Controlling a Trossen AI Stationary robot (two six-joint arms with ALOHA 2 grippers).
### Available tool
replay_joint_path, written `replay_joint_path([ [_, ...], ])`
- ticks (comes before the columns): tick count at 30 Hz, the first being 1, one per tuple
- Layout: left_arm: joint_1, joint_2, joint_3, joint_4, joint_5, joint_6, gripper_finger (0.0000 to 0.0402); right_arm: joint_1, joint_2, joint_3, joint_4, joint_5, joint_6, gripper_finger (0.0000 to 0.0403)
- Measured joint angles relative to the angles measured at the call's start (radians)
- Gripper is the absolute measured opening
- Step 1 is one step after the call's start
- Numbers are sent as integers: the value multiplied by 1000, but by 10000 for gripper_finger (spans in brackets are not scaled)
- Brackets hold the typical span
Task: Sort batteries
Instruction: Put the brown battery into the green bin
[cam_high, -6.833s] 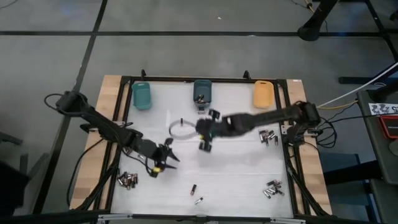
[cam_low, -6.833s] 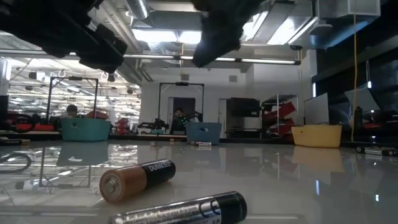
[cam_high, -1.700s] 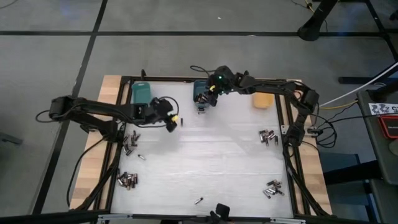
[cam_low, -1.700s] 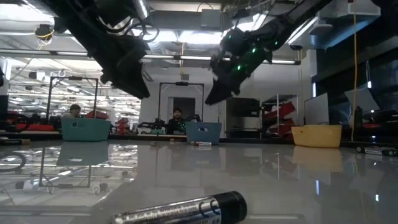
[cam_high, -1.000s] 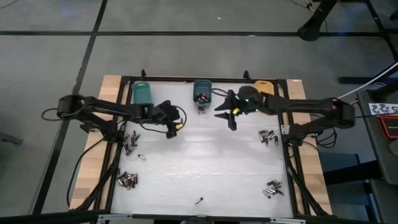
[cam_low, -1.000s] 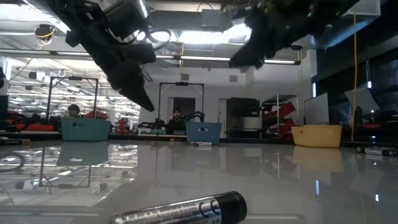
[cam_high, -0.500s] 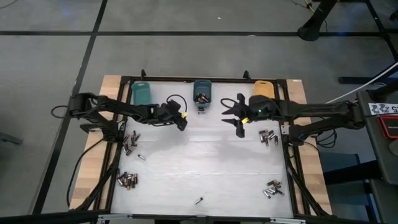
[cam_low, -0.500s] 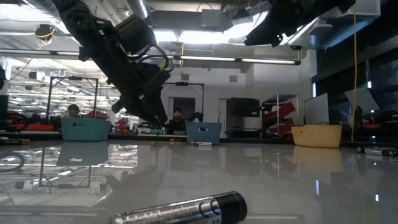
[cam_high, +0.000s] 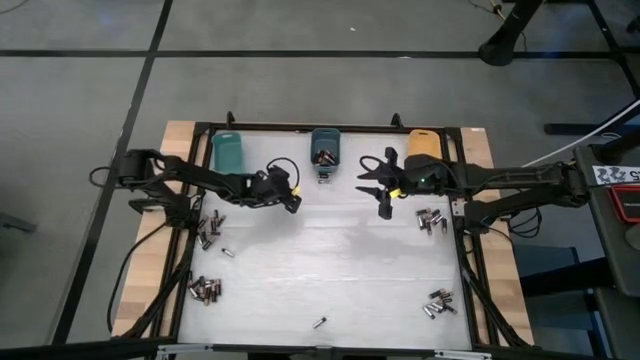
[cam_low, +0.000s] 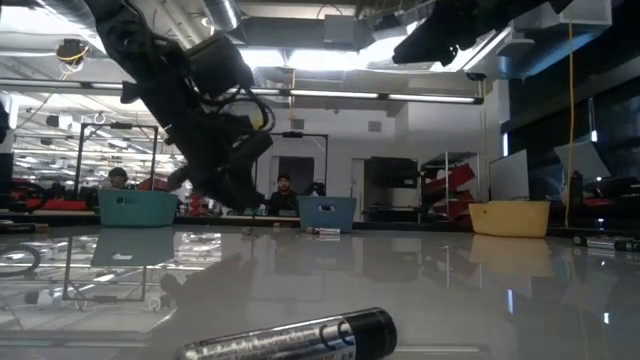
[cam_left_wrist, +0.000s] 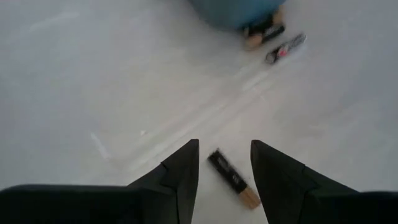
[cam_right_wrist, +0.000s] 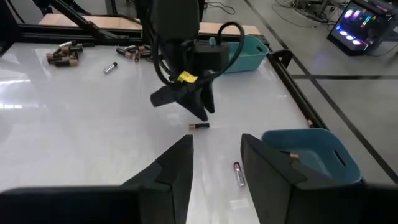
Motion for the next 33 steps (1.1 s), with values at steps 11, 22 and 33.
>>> replay_joint_path([
  [11,-10,121,2,62,-1,-49,136,0,0,0,-6,-4,21,136],
  [22,-62,131,5,-5,9,-47,136,0,1,0,-5,-5,21,136],
  [33,-124,87,52,-186,52,-82,136,-1,1,0,-6,-5,21,136],
])
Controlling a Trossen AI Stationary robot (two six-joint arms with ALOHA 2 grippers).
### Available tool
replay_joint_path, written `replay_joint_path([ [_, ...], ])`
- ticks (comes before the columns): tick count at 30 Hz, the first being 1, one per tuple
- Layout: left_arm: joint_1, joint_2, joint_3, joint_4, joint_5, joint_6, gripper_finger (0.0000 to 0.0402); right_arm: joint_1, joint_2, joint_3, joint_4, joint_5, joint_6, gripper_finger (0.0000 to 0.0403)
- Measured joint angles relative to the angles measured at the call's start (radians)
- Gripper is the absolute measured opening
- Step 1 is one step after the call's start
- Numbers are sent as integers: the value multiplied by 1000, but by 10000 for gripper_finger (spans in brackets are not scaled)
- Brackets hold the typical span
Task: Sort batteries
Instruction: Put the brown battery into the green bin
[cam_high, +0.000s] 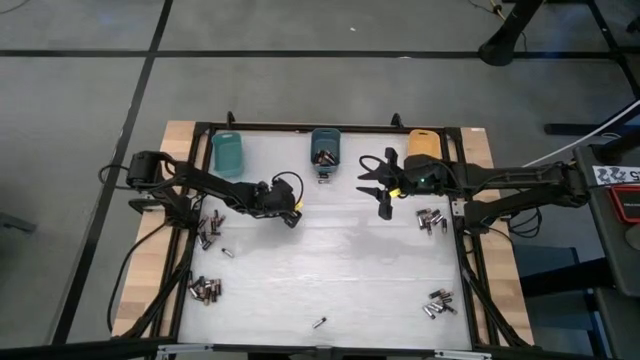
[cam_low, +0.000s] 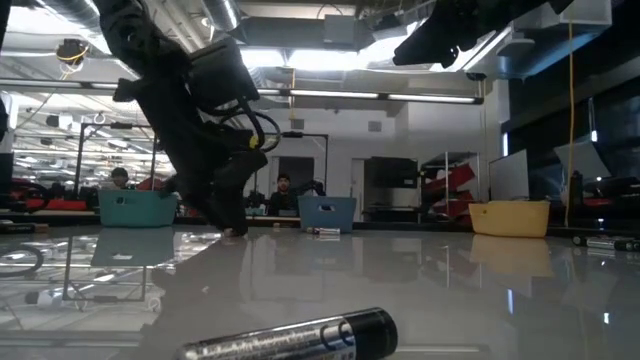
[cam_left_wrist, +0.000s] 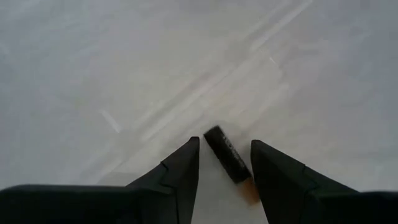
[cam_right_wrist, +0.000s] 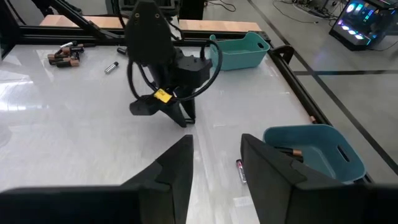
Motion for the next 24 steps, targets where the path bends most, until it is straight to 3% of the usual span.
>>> replay_joint_path([
  [9,-20,-2,-2,-22,-1,-17,134,0,0,0,-1,0,2,136],
  [12,-19,-2,-3,-25,-1,-1,112,0,0,0,-1,0,3,136],
  [18,-19,-3,-3,-27,6,56,24,0,0,0,0,0,3,136],
  [24,-20,-7,-4,-22,-11,86,28,1,0,0,4,70,3,136],
])
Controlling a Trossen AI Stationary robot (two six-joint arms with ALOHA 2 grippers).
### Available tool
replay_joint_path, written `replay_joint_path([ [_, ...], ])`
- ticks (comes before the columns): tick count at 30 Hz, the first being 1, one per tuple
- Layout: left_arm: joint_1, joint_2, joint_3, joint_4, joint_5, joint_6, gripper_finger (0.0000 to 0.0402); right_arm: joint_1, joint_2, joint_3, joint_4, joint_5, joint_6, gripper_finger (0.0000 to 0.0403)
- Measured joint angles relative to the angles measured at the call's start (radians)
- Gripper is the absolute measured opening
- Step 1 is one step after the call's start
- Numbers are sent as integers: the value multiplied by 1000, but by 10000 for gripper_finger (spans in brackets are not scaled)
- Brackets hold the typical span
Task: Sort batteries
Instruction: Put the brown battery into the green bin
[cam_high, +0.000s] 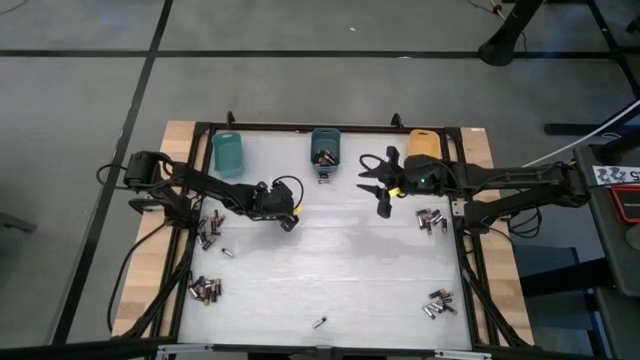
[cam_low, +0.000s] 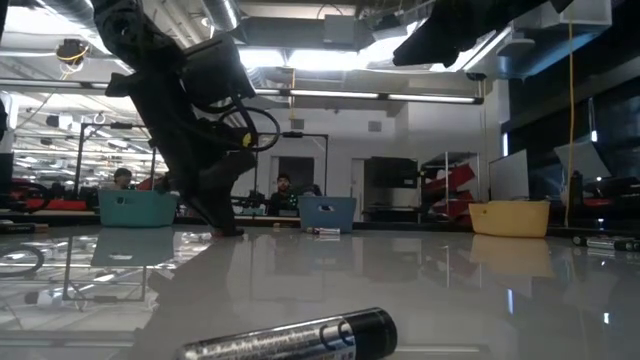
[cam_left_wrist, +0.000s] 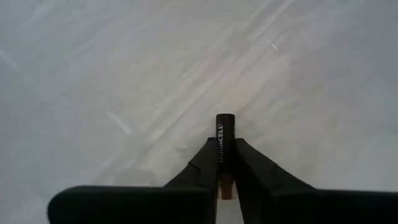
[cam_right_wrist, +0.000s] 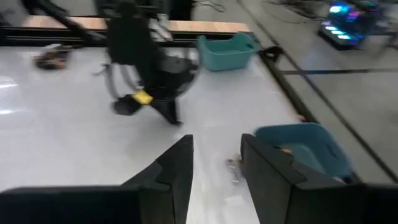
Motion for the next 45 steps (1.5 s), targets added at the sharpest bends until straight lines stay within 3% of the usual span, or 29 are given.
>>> replay_joint_path([
  [4,-1,-33,-3,-8,-4,33,21,-5,0,0,-47,94,14,136],
  [12,57,-220,-4,-47,-24,142,22,-158,4,-4,-246,78,130,136],
  [21,316,-483,-2,-161,-81,231,19,-371,30,-84,-233,-13,148,136],
  [27,488,-599,-1,-345,-143,205,29,-422,30,-93,-222,-65,147,136],
  [32,602,-609,-2,-476,-161,180,27,-420,30,-93,-205,-98,146,136],
  [37,695,-582,-27,-469,-153,225,30,-420,29,-93,-203,-109,146,136],
  [45,807,-495,-67,-449,4,320,41,-420,29,-93,-191,-115,146,136],
])
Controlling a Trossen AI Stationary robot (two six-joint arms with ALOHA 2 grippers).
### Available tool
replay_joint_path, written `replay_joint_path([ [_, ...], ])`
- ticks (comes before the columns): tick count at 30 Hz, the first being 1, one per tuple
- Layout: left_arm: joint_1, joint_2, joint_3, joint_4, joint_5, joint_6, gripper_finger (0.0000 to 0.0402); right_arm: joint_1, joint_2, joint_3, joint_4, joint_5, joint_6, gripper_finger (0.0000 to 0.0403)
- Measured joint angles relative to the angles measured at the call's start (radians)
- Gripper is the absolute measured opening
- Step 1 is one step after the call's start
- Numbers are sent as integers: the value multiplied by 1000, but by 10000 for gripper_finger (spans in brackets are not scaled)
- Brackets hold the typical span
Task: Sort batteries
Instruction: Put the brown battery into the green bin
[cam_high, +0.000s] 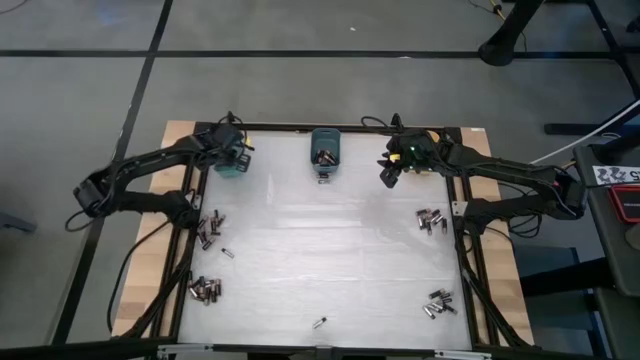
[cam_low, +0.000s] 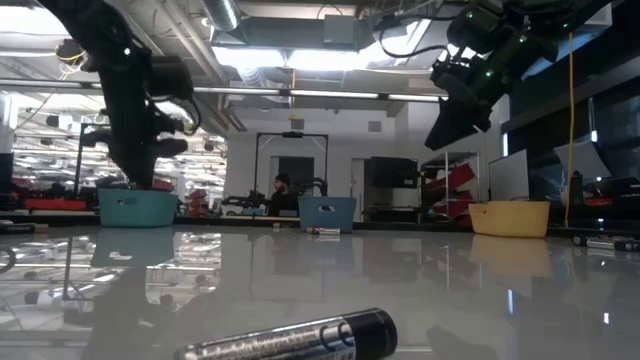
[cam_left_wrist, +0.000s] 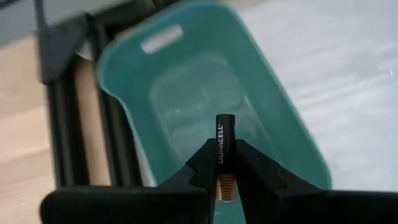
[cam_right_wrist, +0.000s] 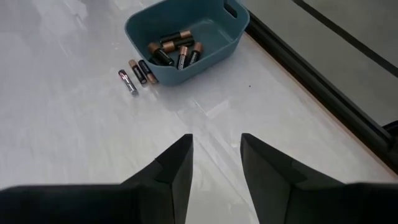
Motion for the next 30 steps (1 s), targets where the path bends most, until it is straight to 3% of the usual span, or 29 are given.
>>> replay_joint_path([
  [8,27,80,-16,11,42,79,53,0,0,0,9,-1,0,136],
  [17,27,82,-12,42,41,125,110,0,0,0,9,-1,0,136],
  [26,-2,20,136,40,39,173,119,0,0,0,20,-1,-1,136],
  [30,-35,24,196,162,101,91,117,0,0,0,37,-1,-1,136],
])
